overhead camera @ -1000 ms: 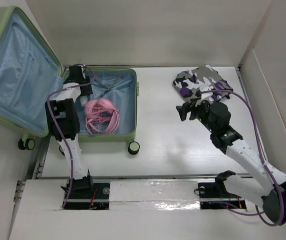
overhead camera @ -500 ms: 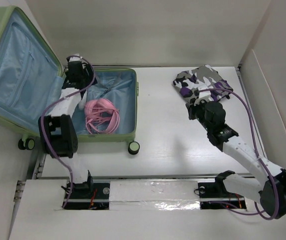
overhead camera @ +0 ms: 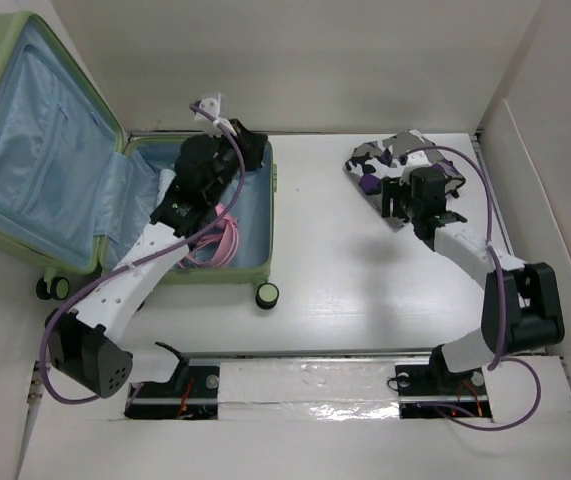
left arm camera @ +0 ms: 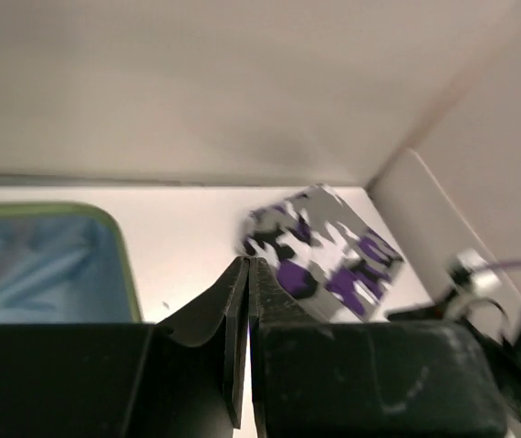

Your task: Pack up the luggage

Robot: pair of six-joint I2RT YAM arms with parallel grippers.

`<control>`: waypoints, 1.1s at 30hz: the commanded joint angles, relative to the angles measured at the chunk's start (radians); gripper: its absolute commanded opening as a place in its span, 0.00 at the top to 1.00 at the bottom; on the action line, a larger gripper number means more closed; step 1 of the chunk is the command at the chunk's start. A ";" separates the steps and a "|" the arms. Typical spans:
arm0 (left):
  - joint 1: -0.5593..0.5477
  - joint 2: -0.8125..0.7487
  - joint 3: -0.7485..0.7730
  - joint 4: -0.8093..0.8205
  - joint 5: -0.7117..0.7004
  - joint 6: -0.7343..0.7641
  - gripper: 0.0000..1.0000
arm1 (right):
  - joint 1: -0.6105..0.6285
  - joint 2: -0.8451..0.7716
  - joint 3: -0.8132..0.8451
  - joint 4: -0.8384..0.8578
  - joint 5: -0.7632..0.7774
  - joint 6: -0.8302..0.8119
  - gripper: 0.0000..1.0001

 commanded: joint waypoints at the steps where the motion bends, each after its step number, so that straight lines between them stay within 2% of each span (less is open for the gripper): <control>1: -0.069 -0.049 -0.137 0.077 0.012 -0.133 1.00 | -0.041 0.066 0.087 -0.058 -0.058 0.007 0.26; 3: -0.169 -0.082 -0.241 0.187 -0.003 -0.158 1.00 | -0.061 0.130 0.118 -0.101 -0.087 0.008 0.26; 5: -0.253 -0.064 -0.254 0.189 -0.087 -0.141 1.00 | -0.073 0.164 0.138 -0.118 -0.049 0.010 0.25; 6: -0.357 -0.048 -0.241 0.183 -0.133 -0.097 1.00 | -0.085 0.175 0.139 -0.118 -0.025 0.018 0.25; 7: -0.416 -0.030 -0.226 0.178 -0.246 -0.063 1.00 | -0.098 0.189 0.147 -0.110 -0.015 0.024 0.26; 9: -0.557 0.054 -0.160 0.146 -0.371 0.001 1.00 | -0.140 0.250 0.176 -0.130 -0.040 0.028 0.26; 10: -0.582 0.081 -0.140 0.137 -0.446 0.029 1.00 | -0.156 0.274 0.219 -0.170 -0.058 0.027 0.28; 11: -0.602 0.123 -0.126 0.131 -0.454 0.031 1.00 | -0.167 0.296 0.233 -0.181 -0.095 0.028 0.29; 13: -0.611 0.145 -0.132 0.152 -0.436 0.002 1.00 | -0.177 0.334 0.245 -0.182 -0.130 0.028 0.31; 14: -0.611 0.156 -0.148 0.202 -0.421 -0.010 0.95 | -0.177 0.344 0.251 -0.181 -0.142 0.028 0.32; 15: -0.611 0.161 -0.177 0.226 -0.411 -0.021 0.79 | -0.177 0.353 0.253 -0.178 -0.150 0.034 0.34; 18: -0.558 0.213 -0.157 0.221 -0.329 -0.073 0.47 | -0.168 0.397 0.267 -0.185 -0.170 0.076 0.50; 19: -0.545 0.231 -0.145 0.217 -0.280 -0.086 0.44 | -0.168 0.407 0.265 -0.184 -0.178 0.079 0.56; 20: -0.536 0.265 -0.137 0.218 -0.266 -0.104 0.42 | -0.168 0.398 0.259 -0.170 -0.164 0.085 0.69; 22: -0.521 0.295 -0.122 0.232 -0.240 -0.121 0.41 | -0.159 0.390 0.244 -0.167 -0.173 0.090 0.77; 23: -0.507 0.324 -0.114 0.233 -0.232 -0.129 0.41 | -0.159 0.379 0.238 -0.165 -0.179 0.091 0.85; 25: -0.492 0.387 -0.065 0.191 -0.227 -0.159 0.41 | -0.159 0.346 0.198 -0.149 -0.190 0.091 0.92; 28: -0.466 0.464 0.047 0.125 -0.224 -0.199 0.48 | -0.159 0.299 0.123 -0.115 -0.218 0.091 1.00; 33: -0.447 0.595 0.151 0.100 -0.166 -0.230 0.48 | -0.135 0.206 -0.024 -0.031 -0.325 0.113 1.00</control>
